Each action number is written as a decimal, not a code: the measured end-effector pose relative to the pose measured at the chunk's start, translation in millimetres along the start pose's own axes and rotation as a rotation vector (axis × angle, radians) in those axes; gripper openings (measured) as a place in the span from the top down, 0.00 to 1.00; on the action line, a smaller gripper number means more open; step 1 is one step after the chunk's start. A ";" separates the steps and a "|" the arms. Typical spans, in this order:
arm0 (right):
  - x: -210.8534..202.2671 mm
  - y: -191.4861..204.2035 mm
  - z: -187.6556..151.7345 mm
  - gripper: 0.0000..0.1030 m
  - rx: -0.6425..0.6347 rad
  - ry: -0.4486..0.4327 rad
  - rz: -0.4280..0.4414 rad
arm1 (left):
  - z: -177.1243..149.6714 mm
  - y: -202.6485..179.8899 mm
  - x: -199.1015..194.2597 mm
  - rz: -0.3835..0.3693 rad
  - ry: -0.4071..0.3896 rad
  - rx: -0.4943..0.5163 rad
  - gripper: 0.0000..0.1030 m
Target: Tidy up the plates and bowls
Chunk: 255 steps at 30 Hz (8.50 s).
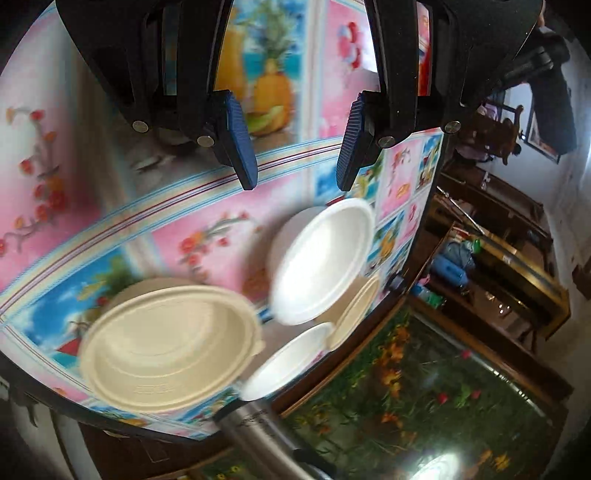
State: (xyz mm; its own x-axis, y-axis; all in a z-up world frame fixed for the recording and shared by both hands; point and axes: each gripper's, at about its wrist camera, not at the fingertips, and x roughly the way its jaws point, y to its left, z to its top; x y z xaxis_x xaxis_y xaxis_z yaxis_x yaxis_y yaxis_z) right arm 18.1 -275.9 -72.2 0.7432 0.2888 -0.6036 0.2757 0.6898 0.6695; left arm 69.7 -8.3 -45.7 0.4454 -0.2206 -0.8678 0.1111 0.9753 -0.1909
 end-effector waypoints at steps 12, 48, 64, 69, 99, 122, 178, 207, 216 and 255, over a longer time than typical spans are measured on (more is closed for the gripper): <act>26.9 3.7 42.7 0.57 0.085 0.051 0.056 | 77.9 -32.2 48.0 -0.030 0.009 -0.079 0.36; 59.8 -12.5 57.4 0.75 0.161 0.064 0.045 | 85.3 -49.4 95.6 -0.150 0.046 -0.105 0.87; 56.3 4.5 51.7 0.86 0.110 0.074 0.134 | 72.5 -33.1 75.9 -0.169 0.018 -0.108 0.93; 55.1 23.4 36.1 0.86 0.085 0.088 0.174 | 58.9 -13.0 53.1 -0.137 -0.027 -0.117 0.93; 127.5 233.6 -140.2 0.86 -0.297 0.399 0.304 | -61.6 217.1 -76.1 0.118 -0.174 -0.398 0.92; 114.7 226.8 -128.3 0.80 -0.358 0.259 0.274 | -76.8 245.5 -99.1 0.273 -0.199 -0.398 0.72; -39.5 -113.2 132.0 0.62 0.163 -0.056 -0.023 | 79.5 -193.2 121.2 -0.239 0.164 0.030 0.37; -25.9 -100.2 126.4 0.89 0.069 -0.049 -0.022 | 63.3 -176.1 108.7 -0.211 0.081 0.084 0.88; -9.4 -62.7 95.1 0.89 0.050 -0.011 0.026 | 49.9 -123.1 74.5 -0.165 0.016 0.036 0.88; 127.8 259.3 -126.7 0.91 -0.402 0.360 0.278 | -63.4 214.3 -97.2 0.215 -0.210 -0.329 0.88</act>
State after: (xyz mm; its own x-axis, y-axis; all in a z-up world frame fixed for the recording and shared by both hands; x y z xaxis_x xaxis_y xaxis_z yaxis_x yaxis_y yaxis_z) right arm 107.4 24.0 -30.6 0.4819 0.6519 -0.5855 -0.2033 0.7332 0.6490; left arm -6.1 222.8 -31.4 0.6019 0.0229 -0.7983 -0.2769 0.9436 -0.1817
